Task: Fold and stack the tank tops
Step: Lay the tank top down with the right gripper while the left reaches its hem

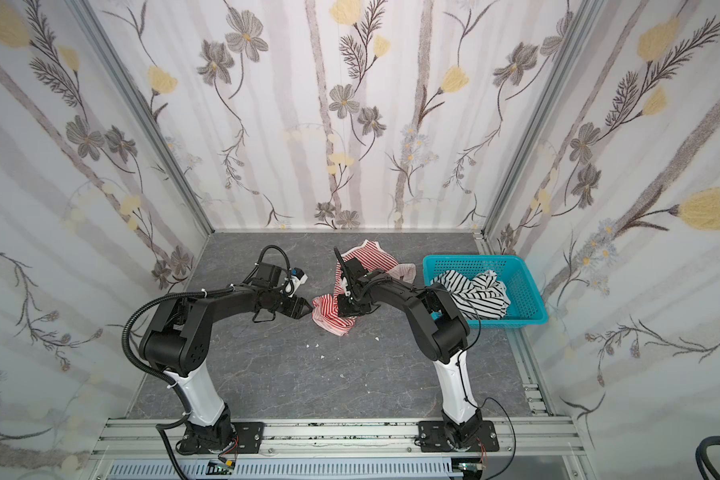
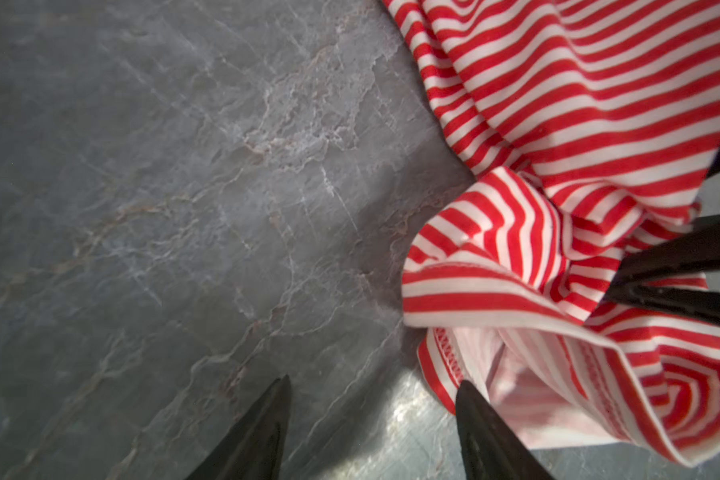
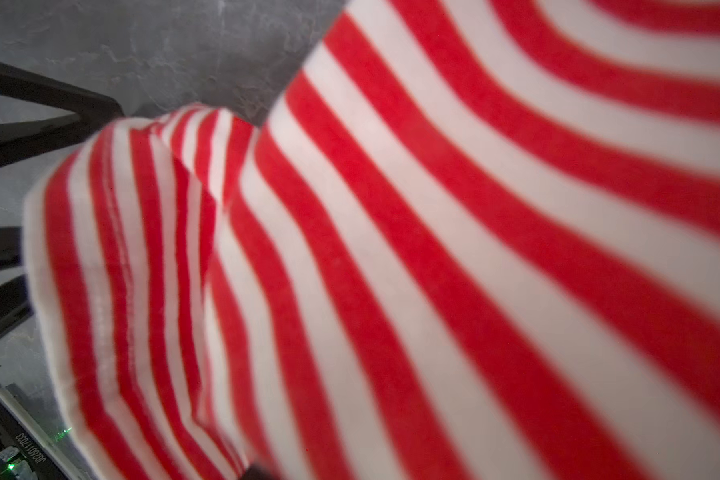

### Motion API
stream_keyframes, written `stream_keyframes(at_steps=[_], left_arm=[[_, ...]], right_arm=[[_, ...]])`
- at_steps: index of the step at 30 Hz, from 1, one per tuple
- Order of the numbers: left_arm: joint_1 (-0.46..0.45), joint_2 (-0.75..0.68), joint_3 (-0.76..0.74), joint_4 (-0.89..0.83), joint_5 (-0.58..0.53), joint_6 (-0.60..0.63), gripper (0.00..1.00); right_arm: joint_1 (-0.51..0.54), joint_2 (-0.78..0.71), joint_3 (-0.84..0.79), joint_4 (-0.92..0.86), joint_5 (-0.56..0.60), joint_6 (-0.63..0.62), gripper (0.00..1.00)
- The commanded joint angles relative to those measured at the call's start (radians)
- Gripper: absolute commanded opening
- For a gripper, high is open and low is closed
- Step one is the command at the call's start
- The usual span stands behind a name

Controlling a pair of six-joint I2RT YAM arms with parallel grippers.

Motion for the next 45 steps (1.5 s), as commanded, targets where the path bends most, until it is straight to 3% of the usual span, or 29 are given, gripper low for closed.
stream_keyframes(at_steps=[1, 5, 12, 18, 19, 20, 21, 22, 33, 36, 39, 40, 42, 45], left_arm=[[-0.003, 0.014, 0.023, -0.022, -0.004, -0.005, 0.66], [-0.008, 0.035, 0.058, -0.026, 0.001, -0.009, 0.61], [-0.055, 0.043, 0.072, -0.043, 0.017, 0.004, 0.43], [-0.079, 0.049, 0.077, -0.049, 0.006, 0.008, 0.43], [-0.08, 0.051, 0.082, -0.049, 0.006, 0.007, 0.39], [-0.079, 0.052, 0.086, -0.049, 0.004, 0.011, 0.27], [-0.079, 0.048, 0.09, -0.05, -0.008, 0.012, 0.09], [-0.079, 0.037, 0.09, -0.054, -0.024, 0.013, 0.0], [-0.048, -0.491, -0.011, -0.114, -0.327, 0.128, 0.0], [-0.028, -0.566, -0.045, -0.117, -0.394, 0.155, 0.0], [-0.01, -0.556, -0.084, -0.117, -0.344, 0.176, 0.0], [-0.01, -0.54, -0.09, -0.117, -0.304, 0.173, 0.09], [-0.01, -0.495, -0.089, -0.115, -0.223, 0.166, 0.49], [-0.013, -0.392, -0.06, -0.111, -0.134, 0.157, 0.74]], right_arm=[[0.0, -0.082, -0.045, 0.066, -0.029, 0.038, 0.44], [-0.001, -0.169, -0.084, 0.073, -0.013, 0.062, 0.48], [-0.013, -0.288, -0.156, 0.077, 0.052, 0.11, 0.47], [-0.039, -0.366, -0.222, 0.101, 0.074, 0.136, 0.47], [-0.04, -0.375, -0.234, 0.109, 0.08, 0.142, 0.47], [-0.041, -0.381, -0.245, 0.115, 0.084, 0.146, 0.46], [-0.043, -0.387, -0.259, 0.123, 0.092, 0.154, 0.46], [-0.043, -0.392, -0.272, 0.128, 0.098, 0.162, 0.46], [-0.021, -0.41, -0.409, 0.223, 0.109, 0.201, 0.45], [-0.007, -0.368, -0.394, 0.217, 0.139, 0.204, 0.45], [-0.005, -0.336, -0.377, 0.227, 0.132, 0.208, 0.46], [-0.006, -0.33, -0.371, 0.228, 0.128, 0.207, 0.46], [-0.007, -0.327, -0.361, 0.222, 0.131, 0.208, 0.46], [-0.008, -0.338, -0.365, 0.22, 0.131, 0.216, 0.46]])
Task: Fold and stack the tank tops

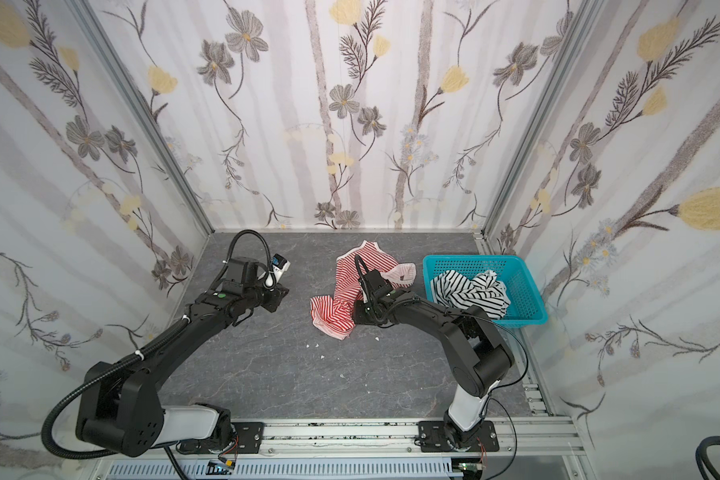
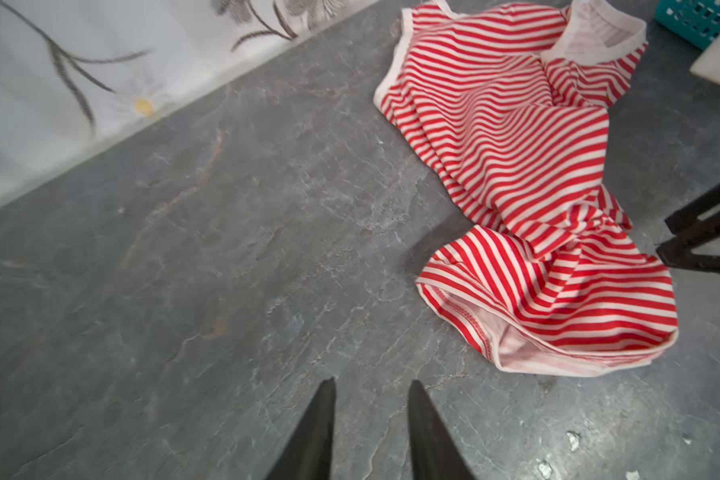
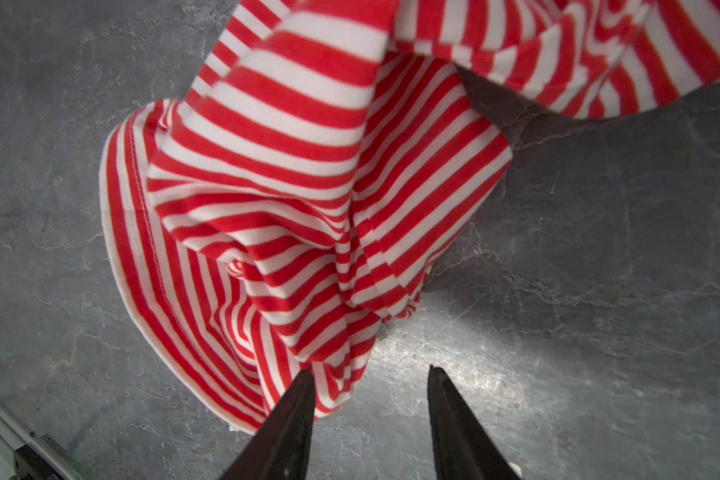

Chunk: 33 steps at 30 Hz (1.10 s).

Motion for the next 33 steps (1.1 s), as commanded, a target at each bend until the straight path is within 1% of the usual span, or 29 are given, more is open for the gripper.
stream_keyframes(at_steps=[1, 4, 9, 12, 17, 24, 25, 26, 27, 28, 29, 33], left_arm=[[0.001, 0.096, 0.034, 0.007, 0.128, 0.011, 0.76], [-0.008, 0.222, 0.083, 0.009, 0.148, 0.011, 0.8], [-0.024, 0.338, 0.129, 0.009, 0.146, 0.043, 0.79], [-0.038, 0.385, 0.148, 0.009, 0.127, 0.063, 0.76], [-0.073, 0.467, 0.183, 0.01, 0.123, 0.067, 0.72], [-0.107, 0.557, 0.25, 0.042, 0.127, 0.014, 0.62], [-0.112, 0.566, 0.257, 0.043, 0.127, 0.013, 0.56], [-0.117, 0.568, 0.262, 0.044, 0.119, 0.014, 0.47], [-0.119, 0.568, 0.264, 0.044, 0.117, 0.018, 0.33], [-0.12, 0.565, 0.264, 0.044, 0.123, 0.019, 0.14], [-0.12, 0.563, 0.263, 0.043, 0.127, 0.019, 0.01], [-0.119, 0.507, 0.237, 0.038, 0.133, 0.023, 0.0]], right_arm=[[-0.001, -0.012, -0.003, 0.033, 0.012, 0.021, 0.47], [-0.001, -0.045, -0.048, 0.056, 0.011, 0.04, 0.47], [-0.001, -0.098, -0.121, 0.089, 0.013, 0.068, 0.47], [-0.004, -0.114, -0.145, 0.091, 0.017, 0.073, 0.47], [-0.01, -0.132, -0.161, 0.088, 0.023, 0.076, 0.47], [-0.011, -0.159, -0.185, 0.091, 0.025, 0.079, 0.47], [-0.011, -0.162, -0.19, 0.09, 0.028, 0.079, 0.47], [-0.012, -0.165, -0.193, 0.091, 0.028, 0.081, 0.47], [-0.012, -0.169, -0.199, 0.092, 0.03, 0.082, 0.47], [-0.012, -0.175, -0.204, 0.094, 0.032, 0.085, 0.47], [-0.014, -0.177, -0.21, 0.098, 0.033, 0.088, 0.47], [-0.022, -0.185, -0.219, 0.106, 0.032, 0.093, 0.47]])
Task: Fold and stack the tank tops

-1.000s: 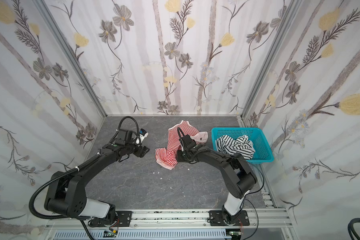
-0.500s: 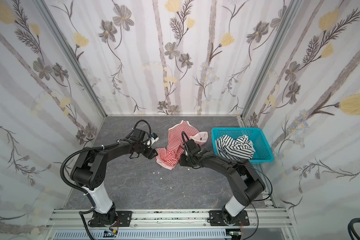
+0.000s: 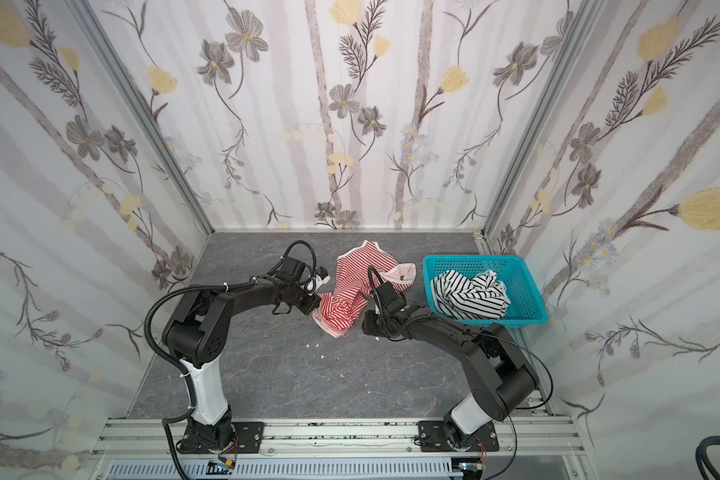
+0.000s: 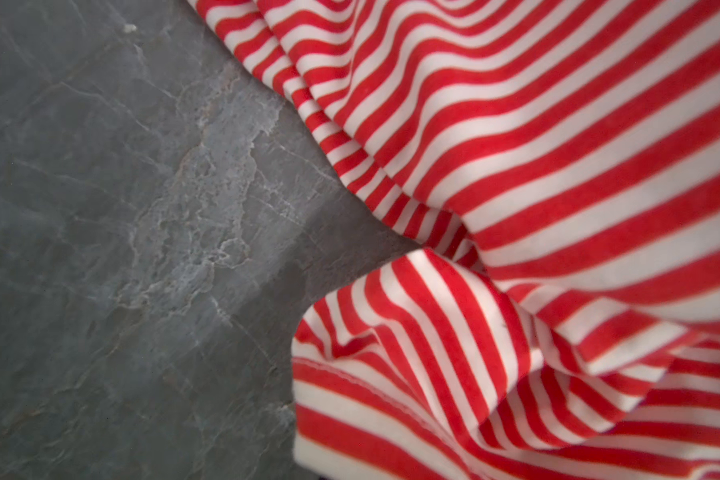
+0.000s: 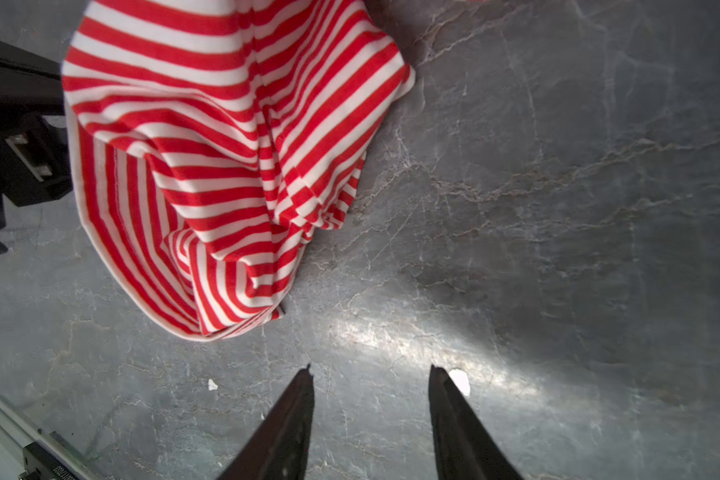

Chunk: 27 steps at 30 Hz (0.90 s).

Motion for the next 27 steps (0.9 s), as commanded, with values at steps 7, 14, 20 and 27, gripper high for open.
stream_keyframes(at_steps=[7, 14, 20, 27], left_arm=[[0.033, -0.332, -0.082, 0.0, -0.064, -0.028, 0.0], [0.055, -0.527, -0.147, -0.038, -0.158, 0.003, 0.0], [0.135, -0.651, -0.201, -0.049, -0.165, -0.048, 0.0], [0.223, -0.71, -0.244, -0.048, -0.126, -0.074, 0.0]], right_arm=[[-0.005, -0.008, 0.0, 0.067, -0.003, 0.008, 0.47], [0.003, 0.049, 0.023, 0.114, -0.049, 0.004, 0.47], [0.028, 0.122, 0.06, 0.189, -0.097, 0.032, 0.48], [0.044, 0.274, 0.23, 0.135, -0.023, 0.028, 0.5]])
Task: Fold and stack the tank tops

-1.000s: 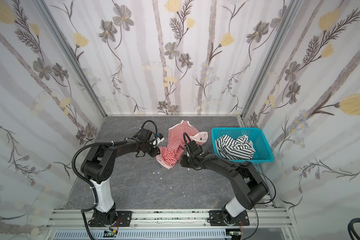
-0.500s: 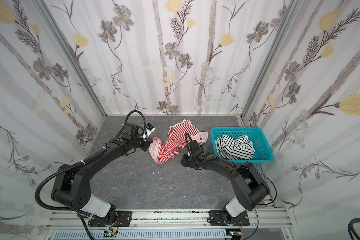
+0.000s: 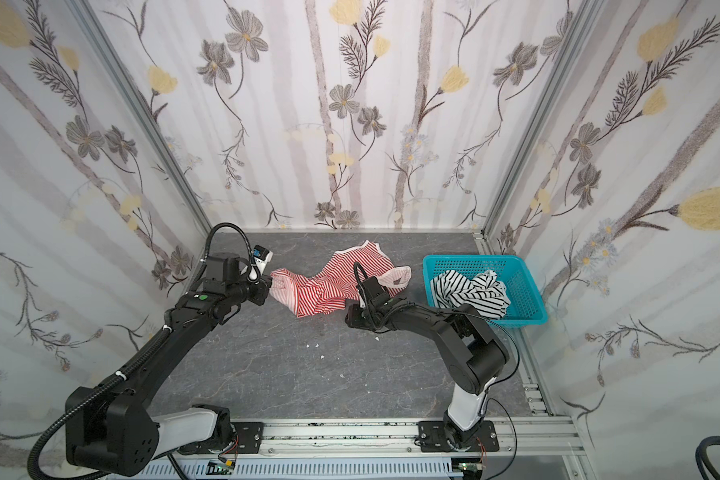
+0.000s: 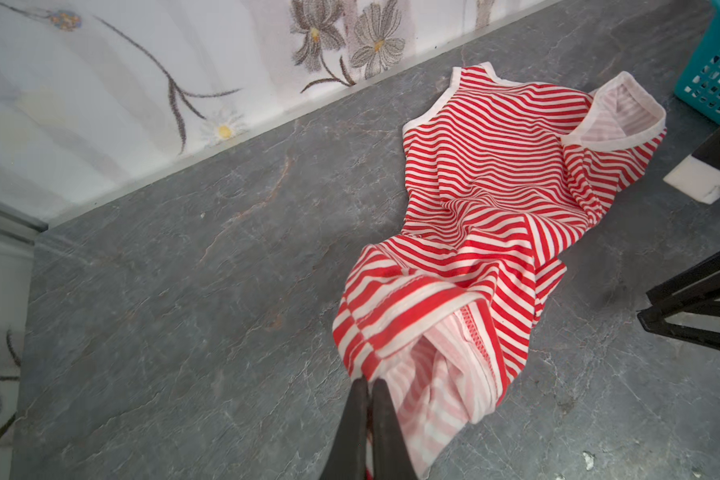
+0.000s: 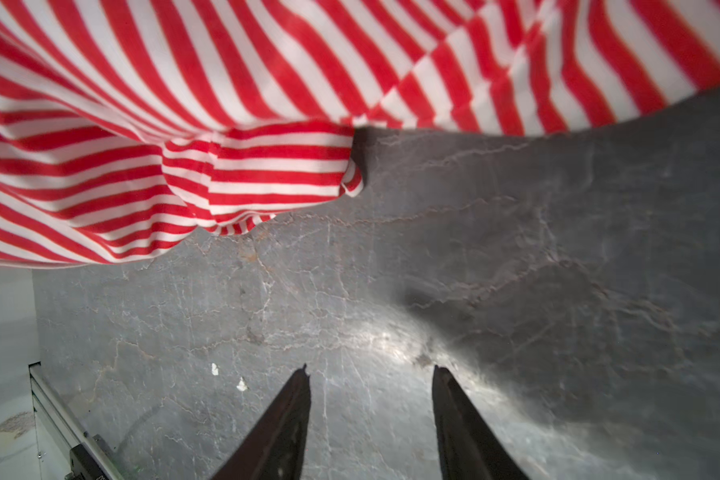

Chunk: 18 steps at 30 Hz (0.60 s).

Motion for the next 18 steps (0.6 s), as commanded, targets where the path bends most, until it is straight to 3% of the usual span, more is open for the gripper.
stream_keyframes(at_steps=[1, 8, 12, 18], left_arm=[[0.011, -0.012, -0.012, 0.008, 0.034, -0.015, 0.0], [0.031, 0.011, -0.009, 0.019, 0.058, -0.019, 0.0], [0.038, 0.02, -0.001, 0.027, 0.065, -0.022, 0.0], [0.041, 0.05, 0.01, 0.034, 0.078, -0.027, 0.0]], right_arm=[[0.001, 0.058, 0.087, -0.01, 0.071, -0.001, 0.49], [0.046, 0.21, 0.289, -0.098, 0.059, -0.07, 0.5], [0.061, 0.25, 0.323, -0.11, 0.06, -0.09, 0.5], [0.057, 0.302, 0.378, -0.164, 0.185, -0.105, 0.5]])
